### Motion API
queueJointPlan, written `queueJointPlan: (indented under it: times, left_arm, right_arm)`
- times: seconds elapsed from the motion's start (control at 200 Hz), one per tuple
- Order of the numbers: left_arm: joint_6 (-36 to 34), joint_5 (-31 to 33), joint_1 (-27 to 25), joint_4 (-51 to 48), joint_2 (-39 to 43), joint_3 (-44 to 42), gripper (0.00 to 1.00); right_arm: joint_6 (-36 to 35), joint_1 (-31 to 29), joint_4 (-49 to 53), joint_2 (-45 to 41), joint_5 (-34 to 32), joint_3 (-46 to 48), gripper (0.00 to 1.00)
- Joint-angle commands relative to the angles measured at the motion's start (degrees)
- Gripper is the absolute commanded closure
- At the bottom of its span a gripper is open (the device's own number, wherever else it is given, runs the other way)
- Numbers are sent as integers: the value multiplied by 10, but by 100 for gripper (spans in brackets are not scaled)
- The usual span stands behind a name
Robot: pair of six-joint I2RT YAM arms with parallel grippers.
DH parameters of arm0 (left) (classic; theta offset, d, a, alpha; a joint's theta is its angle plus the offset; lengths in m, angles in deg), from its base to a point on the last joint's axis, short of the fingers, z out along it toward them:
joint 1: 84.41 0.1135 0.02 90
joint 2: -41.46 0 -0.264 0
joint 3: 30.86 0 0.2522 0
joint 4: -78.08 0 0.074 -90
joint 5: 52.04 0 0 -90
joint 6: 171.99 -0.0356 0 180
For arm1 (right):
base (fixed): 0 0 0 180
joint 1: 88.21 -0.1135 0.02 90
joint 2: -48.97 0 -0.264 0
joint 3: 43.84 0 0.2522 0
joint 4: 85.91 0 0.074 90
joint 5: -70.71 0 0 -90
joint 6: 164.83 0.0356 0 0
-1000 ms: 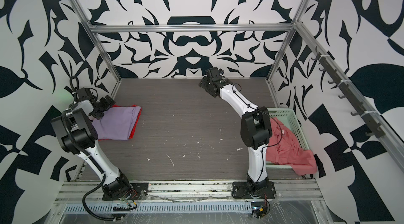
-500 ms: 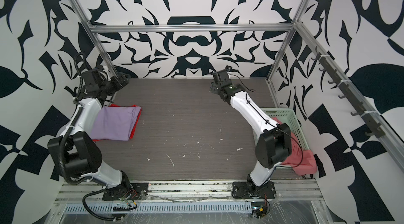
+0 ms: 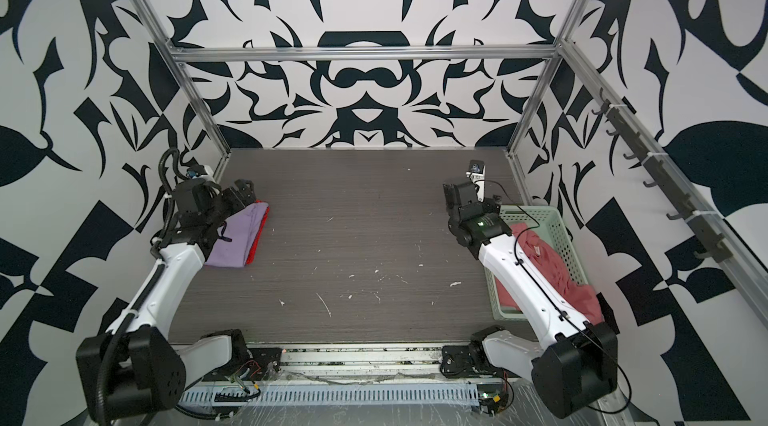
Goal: Fold and stack the t-shirts
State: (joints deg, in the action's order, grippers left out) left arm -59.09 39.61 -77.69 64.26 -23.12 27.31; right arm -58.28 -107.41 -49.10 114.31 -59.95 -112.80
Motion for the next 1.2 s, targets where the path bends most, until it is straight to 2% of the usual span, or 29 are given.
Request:
queueJointPlan:
  times: [0.0, 0.1, 0.21, 0.345, 0.39, 0.43, 0.57, 0.735, 0.815, 0.955, 1.045, 1.195]
  left_arm:
    - [-22, 94, 0, 111, 4, -86, 1]
    - [-30, 126, -1, 179, -16, -131, 1]
    - [-46, 155, -1, 194, -56, -138, 1]
    - [-90, 168, 0, 356, -117, -192, 1]
    - [-95, 174, -1, 356, -133, -187, 1]
    - [-96, 165, -1, 351, -147, -185, 1]
    - [-98, 149, -3, 460, -204, -212, 1]
    - [-129, 122, -15, 442, -224, -192, 1]
    - [-130, 118, -18, 437, -220, -194, 1]
    - [-130, 118, -17, 445, -223, -196, 1]
    - [-130, 117, -17, 446, -222, -197, 1]
    - [-130, 117, -18, 451, -219, -201, 1]
  right_arm:
    - [-1, -1, -27, -27, -33, 30, 13]
    - [9, 0, -39, -48, -31, 52, 12]
    - [26, 0, -13, -50, -17, 49, 12]
    - [59, 0, 15, -49, -29, 49, 12]
    - [68, 0, 9, -55, -29, 58, 12]
    - [73, 0, -2, -63, -27, 71, 13]
    - [82, 0, -52, -101, -22, 127, 11]
    - [69, 4, -73, -114, -43, 162, 9]
    - [14, 12, -134, -96, -33, 194, 8]
    - [-71, 29, -348, -56, 5, 279, 9]
    - [-84, 46, -460, -19, 42, 319, 9]
    - [-111, 54, -571, 71, 73, 339, 9]
